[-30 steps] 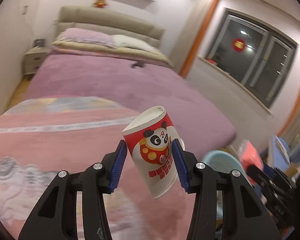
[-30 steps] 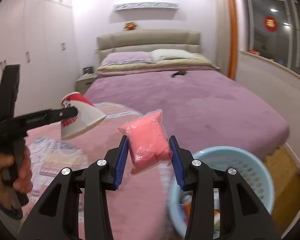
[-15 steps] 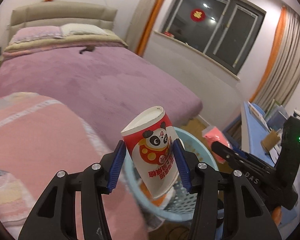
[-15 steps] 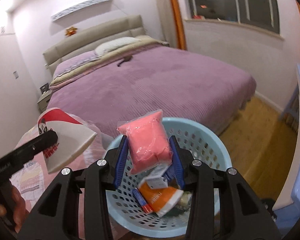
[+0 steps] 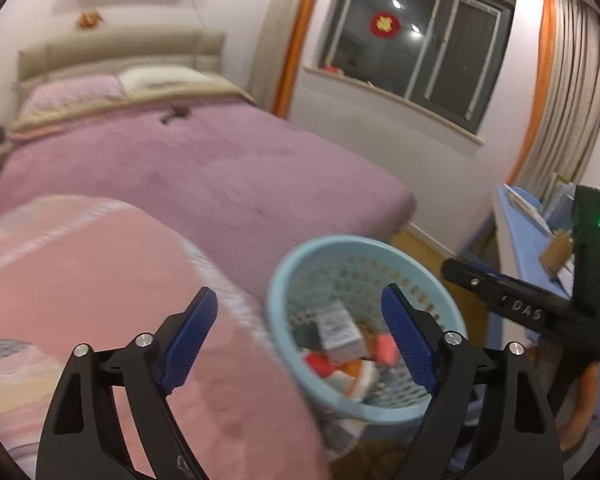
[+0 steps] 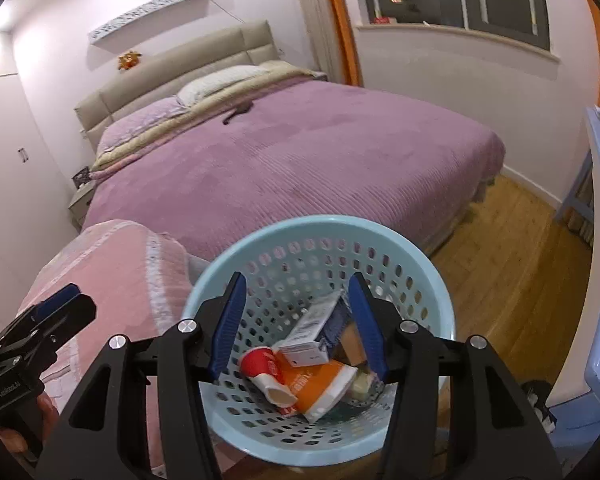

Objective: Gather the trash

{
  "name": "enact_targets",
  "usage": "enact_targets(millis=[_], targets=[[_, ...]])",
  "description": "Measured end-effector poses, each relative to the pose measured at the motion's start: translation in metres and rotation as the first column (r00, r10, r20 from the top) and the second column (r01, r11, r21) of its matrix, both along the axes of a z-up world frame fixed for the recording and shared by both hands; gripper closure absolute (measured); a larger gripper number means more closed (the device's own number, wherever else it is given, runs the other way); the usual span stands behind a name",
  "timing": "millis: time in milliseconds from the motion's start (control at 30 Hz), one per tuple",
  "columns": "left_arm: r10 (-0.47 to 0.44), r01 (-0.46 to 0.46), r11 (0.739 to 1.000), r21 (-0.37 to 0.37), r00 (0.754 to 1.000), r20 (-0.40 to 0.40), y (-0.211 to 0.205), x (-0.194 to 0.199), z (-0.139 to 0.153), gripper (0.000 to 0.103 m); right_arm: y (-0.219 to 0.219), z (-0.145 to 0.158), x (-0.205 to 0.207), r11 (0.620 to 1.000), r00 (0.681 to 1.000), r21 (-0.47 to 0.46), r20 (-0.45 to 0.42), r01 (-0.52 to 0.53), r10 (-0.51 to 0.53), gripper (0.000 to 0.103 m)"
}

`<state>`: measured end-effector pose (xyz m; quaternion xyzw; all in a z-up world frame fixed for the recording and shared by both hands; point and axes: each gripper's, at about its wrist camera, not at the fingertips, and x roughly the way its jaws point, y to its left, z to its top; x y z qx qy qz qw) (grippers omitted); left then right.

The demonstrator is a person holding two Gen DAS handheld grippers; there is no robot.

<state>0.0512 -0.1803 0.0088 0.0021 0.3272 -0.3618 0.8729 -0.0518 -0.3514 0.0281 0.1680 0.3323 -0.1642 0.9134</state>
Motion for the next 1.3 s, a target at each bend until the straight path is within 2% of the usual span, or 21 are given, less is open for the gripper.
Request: enact_targets(millis=[100, 233, 400, 500, 633, 700, 800, 900, 1100, 1300], targets=[[0.07, -0.072, 0.997, 0.016, 0.993, 0.092, 0.024, -0.017, 0.009, 0.015, 0.016, 0.01, -0.005, 0.999, 0.999, -0.027, 0.039, -0.026, 0.027, 0.053], [0.155, -0.161, 0.987, 0.018, 0.971, 0.183, 0.053, -0.036, 0.018, 0.011, 0.045, 0.024, -0.015, 0.995, 0.992, -0.086, 0.112, -0.041, 0.051, 0.05], [0.3, -0.307, 0.951, -0.023, 0.911, 0.284, 0.089, -0.06, 0.018, 0.009, 0.081, 0.027, -0.029, 0.979, 0.981, -0.206, 0.19, -0.003, 0.042, 0.049], [0.367, -0.375, 0.926, -0.042, 0.867, 0.338, 0.104, -0.071, 0.013, 0.008, 0.095, 0.024, -0.033, 0.974, 0.975, -0.228, 0.218, 0.005, 0.046, 0.049], [0.417, -0.426, 0.903, -0.059, 0.833, 0.365, 0.113, -0.074, 0.009, 0.008, 0.115, 0.022, -0.031, 0.956, 0.969, -0.29, 0.243, 0.034, 0.039, 0.049], [0.434, -0.44, 0.895, -0.07, 0.824, 0.365, 0.116, -0.073, 0.004, 0.008, 0.127, 0.02, -0.028, 0.943, 0.969, -0.331, 0.242, 0.037, 0.047, 0.049], [0.445, -0.46, 0.886, -0.053, 0.814, 0.372, 0.117, -0.069, -0.002, 0.007, 0.14, 0.016, -0.024, 0.929, 0.97, -0.368, 0.236, 0.039, 0.053, 0.049], [0.44, -0.467, 0.884, -0.02, 0.815, 0.376, 0.117, -0.063, -0.007, 0.007, 0.146, 0.012, -0.016, 0.929, 0.972, -0.369, 0.226, 0.025, 0.063, 0.049], [0.466, -0.471, 0.88, -0.06, 0.829, 0.309, 0.132, -0.056, -0.008, 0.007, 0.146, 0.006, -0.005, 0.937, 0.973, -0.349, 0.218, 0.01, 0.07, 0.049], [0.463, -0.47, 0.881, -0.056, 0.831, 0.307, 0.13, -0.05, -0.007, 0.007, 0.146, 0.003, 0.001, 0.937, 0.976, -0.349, 0.204, 0.002, 0.074, 0.049]])
